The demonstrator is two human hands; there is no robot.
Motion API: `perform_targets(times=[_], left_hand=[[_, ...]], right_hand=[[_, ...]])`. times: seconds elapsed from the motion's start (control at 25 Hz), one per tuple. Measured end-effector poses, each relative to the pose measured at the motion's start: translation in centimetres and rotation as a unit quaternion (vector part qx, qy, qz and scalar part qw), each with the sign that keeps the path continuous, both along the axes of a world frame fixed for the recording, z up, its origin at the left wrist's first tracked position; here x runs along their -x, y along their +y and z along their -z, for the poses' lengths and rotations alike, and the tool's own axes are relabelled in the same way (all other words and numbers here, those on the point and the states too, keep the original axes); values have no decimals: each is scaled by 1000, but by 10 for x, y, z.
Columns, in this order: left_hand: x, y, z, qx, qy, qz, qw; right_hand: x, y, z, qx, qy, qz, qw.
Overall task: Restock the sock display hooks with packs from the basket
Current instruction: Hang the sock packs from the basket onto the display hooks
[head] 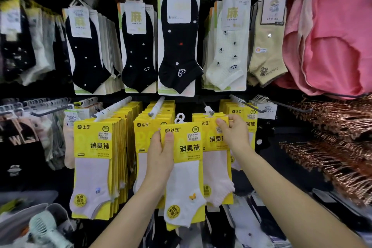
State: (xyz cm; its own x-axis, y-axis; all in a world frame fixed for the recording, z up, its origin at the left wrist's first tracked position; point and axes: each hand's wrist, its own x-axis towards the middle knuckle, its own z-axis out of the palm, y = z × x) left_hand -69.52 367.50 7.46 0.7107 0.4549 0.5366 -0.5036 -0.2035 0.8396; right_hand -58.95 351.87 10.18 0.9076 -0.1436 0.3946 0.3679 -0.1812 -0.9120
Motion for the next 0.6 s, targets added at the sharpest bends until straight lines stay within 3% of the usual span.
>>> perform_targets(times=[0.2, 0.32, 0.4, 0.6], left_hand=[[-2, -16, -3, -1, 3, 19, 1000], [-2, -29, -5, -2, 2, 39, 999], [-2, -38, -6, -11, 12, 46, 999], [-3, -42, -3, -15, 18, 49, 999]], right_hand=[[21, -11, 3, -5, -51, 50, 997], [51, -8, 14, -13, -108, -43, 993], [62, -5, 16, 17, -105, -63, 992], [63, -12, 8, -22, -66, -94, 993]])
